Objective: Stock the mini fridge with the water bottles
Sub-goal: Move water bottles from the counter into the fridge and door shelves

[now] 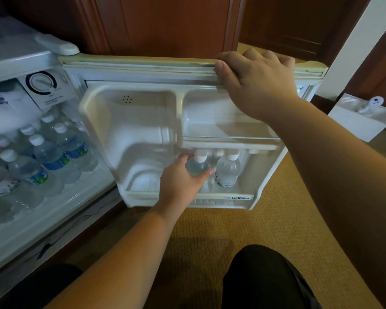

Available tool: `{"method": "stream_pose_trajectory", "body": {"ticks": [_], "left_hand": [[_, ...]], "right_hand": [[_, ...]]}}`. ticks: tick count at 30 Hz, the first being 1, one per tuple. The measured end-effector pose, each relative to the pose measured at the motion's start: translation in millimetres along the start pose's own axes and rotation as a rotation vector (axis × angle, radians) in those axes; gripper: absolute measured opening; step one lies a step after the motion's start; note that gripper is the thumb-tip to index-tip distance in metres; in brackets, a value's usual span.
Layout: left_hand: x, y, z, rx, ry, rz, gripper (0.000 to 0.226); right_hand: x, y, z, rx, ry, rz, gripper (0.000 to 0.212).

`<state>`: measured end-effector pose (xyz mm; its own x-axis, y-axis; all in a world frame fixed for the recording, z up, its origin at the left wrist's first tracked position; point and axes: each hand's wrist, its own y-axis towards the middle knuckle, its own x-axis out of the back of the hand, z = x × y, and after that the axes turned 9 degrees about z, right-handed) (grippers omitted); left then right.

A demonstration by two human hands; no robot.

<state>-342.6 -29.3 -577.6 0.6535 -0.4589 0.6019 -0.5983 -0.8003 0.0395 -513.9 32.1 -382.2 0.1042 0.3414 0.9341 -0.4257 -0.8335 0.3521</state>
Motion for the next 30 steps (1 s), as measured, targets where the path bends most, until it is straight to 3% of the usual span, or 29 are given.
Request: {"method": "stream_pose_trajectory", "body": {"ticks": [12, 18, 20, 27, 30], "left_hand": [[-0.8, 2.2, -6.1, 0.006, -0.008, 0.035, 0.06], [5.2, -3.2, -3.3, 0.016, 0.051, 0.08, 0.085], [16.2, -12.0, -3.4, 0.014, 0.046, 0.099, 0.084], [128.8, -65.5, -39.1, 0.098, 0.14, 0.136, 0.067], [207.3, -89.3, -97.4, 0.12, 0.093, 0.209, 0.063]], "right_hand": [[2.7, 2.6, -1.1, -0.016, 0.03, 0.043, 0.058], [4.5, 6.5, -3.1, -0.017, 0.034, 0.075, 0.058], [5.1, 8.2, -3.8, -0.023, 0.027, 0.09, 0.059], [42.2, 10.6, 8.1, -0.089, 0.111, 0.348, 0.067], [100.0, 14.0, 37.3, -0.087, 0.234, 0.158, 0.064]]}}
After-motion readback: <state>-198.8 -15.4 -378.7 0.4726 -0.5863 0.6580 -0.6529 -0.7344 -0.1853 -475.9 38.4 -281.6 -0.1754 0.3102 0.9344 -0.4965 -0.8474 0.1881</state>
